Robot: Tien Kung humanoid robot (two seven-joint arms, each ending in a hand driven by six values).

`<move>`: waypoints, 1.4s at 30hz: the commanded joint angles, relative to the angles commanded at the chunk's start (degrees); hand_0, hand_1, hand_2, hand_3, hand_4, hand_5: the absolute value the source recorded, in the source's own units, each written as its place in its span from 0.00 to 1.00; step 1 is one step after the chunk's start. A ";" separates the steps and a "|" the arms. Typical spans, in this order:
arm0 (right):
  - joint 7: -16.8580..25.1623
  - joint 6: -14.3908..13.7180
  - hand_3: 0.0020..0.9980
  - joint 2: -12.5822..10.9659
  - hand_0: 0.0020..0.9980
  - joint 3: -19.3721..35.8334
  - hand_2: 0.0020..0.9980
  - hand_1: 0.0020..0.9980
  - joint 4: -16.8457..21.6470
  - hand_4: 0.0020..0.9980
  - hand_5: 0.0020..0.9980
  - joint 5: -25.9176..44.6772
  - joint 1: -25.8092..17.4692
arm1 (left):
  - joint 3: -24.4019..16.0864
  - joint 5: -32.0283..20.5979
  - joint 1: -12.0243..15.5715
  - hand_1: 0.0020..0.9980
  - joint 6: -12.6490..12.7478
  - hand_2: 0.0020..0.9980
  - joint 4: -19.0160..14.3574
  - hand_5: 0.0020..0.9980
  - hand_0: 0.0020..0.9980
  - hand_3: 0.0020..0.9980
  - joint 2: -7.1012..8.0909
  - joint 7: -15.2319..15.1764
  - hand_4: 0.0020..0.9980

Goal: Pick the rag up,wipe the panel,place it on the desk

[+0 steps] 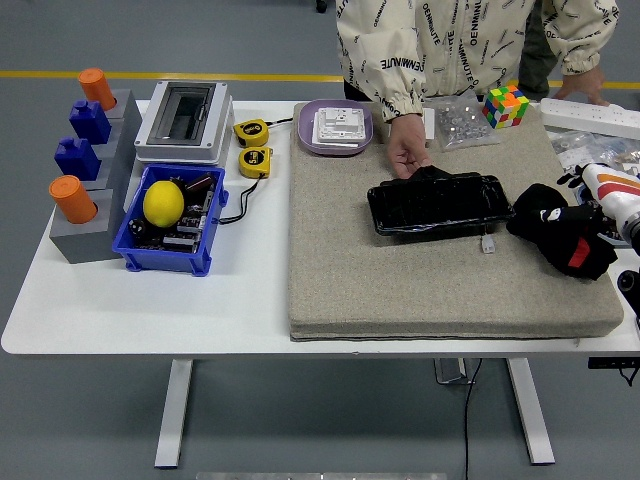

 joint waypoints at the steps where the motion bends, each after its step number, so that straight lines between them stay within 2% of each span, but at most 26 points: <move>1: 0.04 -0.06 0.74 -0.01 0.67 -0.14 0.72 0.64 -0.16 1.00 0.61 0.03 -0.03 | 0.07 -0.02 -0.01 0.66 0.00 0.68 -0.02 0.51 0.63 0.57 -0.01 -0.01 0.61; 17: 0.51 -1.01 0.73 1.76 0.67 -1.08 0.72 0.64 -1.47 1.00 0.61 0.26 -0.84 | 1.27 -0.64 -0.18 0.66 -0.02 0.68 -0.11 0.51 0.64 0.57 -0.05 -0.01 0.61; 23: 0.97 -2.43 0.73 1.92 0.65 -1.34 0.71 0.63 -1.92 1.00 0.60 0.64 -1.06 | 1.22 -0.67 -0.26 0.66 -0.01 0.68 -0.09 0.51 0.63 0.57 -0.03 -0.02 0.61; 27: 1.46 -4.14 0.73 2.13 0.65 -1.54 0.71 0.63 -2.38 1.00 0.60 0.96 -1.34 | 1.13 -0.65 -0.20 0.66 -0.02 0.68 -0.05 0.51 0.63 0.57 -0.07 -0.01 0.61; 28: 1.66 -4.80 0.70 2.21 0.58 -1.59 0.67 0.60 -2.57 1.00 0.55 1.08 -1.41 | 1.12 -0.65 -0.20 0.66 -0.02 0.68 -0.04 0.51 0.64 0.57 -0.07 -0.01 0.61; 34: 3.40 -9.46 0.70 2.52 0.58 -2.74 0.67 0.60 -3.83 1.00 0.55 2.06 -1.50 | 1.08 -0.62 -0.34 0.66 -0.03 0.68 -0.09 0.51 0.64 0.57 -0.08 -0.04 0.61; 35: 3.76 -10.18 0.60 2.57 0.52 -2.90 0.63 0.57 -4.00 1.00 0.43 2.20 -1.55 | 1.09 -0.64 -0.37 0.66 -0.04 0.69 -0.11 0.51 0.63 0.57 -0.08 -0.04 0.61; 38: 4.86 -12.19 0.60 2.78 0.52 -3.17 0.63 0.57 -4.49 1.00 0.43 2.72 -1.75 | 1.09 -0.66 -0.43 0.66 -0.04 0.69 -0.14 0.51 0.63 0.57 -0.12 -0.06 0.61; 42: 5.66 -13.18 0.58 2.97 0.51 -3.23 0.62 0.55 -4.93 1.00 0.44 3.19 -1.95 | 1.06 -0.65 -0.42 0.66 -0.04 0.69 -0.13 0.51 0.64 0.57 -0.09 -0.05 0.61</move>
